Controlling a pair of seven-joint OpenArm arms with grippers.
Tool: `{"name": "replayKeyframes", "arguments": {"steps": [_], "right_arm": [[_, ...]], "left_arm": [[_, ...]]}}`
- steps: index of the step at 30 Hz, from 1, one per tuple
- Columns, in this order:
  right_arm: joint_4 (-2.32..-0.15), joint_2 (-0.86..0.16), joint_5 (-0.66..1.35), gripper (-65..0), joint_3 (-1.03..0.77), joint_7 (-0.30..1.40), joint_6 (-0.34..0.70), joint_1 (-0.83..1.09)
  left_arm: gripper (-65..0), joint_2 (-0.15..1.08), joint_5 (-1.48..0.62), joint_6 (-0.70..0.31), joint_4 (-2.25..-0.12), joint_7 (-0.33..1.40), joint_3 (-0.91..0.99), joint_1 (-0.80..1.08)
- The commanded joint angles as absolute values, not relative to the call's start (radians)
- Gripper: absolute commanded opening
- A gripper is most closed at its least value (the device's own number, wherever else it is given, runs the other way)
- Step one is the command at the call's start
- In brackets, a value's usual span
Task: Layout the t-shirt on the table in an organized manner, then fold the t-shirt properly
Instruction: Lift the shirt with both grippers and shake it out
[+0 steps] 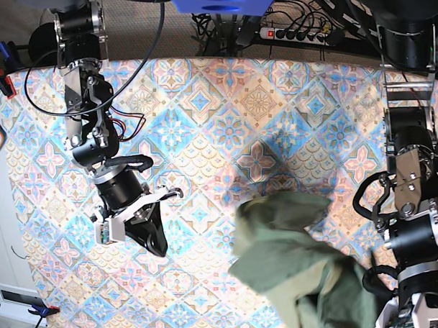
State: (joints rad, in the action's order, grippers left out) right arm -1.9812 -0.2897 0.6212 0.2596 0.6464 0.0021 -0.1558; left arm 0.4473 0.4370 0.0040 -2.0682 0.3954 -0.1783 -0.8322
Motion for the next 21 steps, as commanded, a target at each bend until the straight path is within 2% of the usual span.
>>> {"name": "replayKeyframes", "arguments": {"steps": [1,5,10,12,18,21], "right_arm": [[-2.0,-0.303,0.621,-64.7,0.225,0.616,-0.002,-0.156],[-2.002,-0.305,0.622,-64.7,0.154,0.615,-0.002,-0.097],[-2.002,-0.305,0.622,-64.6,0.018,0.61,-0.002,-0.01],[-2.002,-0.326,0.624,-64.7,-0.061,0.608,-0.002,0.042],[-2.002,-0.401,0.624,-64.7,-0.259,0.595,-0.002,0.18],[-2.0,-0.427,0.624,-64.6,-0.315,0.544,-0.002,0.254]], "left_arm": [[-65.0,0.456,0.418,0.007,-2.066,0.395,-0.177,-0.88],[-65.0,0.46,0.374,0.007,-2.064,0.397,-0.245,-0.932],[-65.0,0.397,0.375,0.005,-2.006,0.401,-0.509,-0.915],[-65.0,0.329,0.377,0.005,-1.952,0.401,-0.581,-0.877],[-65.0,0.07,0.438,0.005,-1.662,0.386,-0.61,-0.766],[-65.0,-0.03,0.469,0.005,-1.521,0.294,-0.61,-0.742]]}}
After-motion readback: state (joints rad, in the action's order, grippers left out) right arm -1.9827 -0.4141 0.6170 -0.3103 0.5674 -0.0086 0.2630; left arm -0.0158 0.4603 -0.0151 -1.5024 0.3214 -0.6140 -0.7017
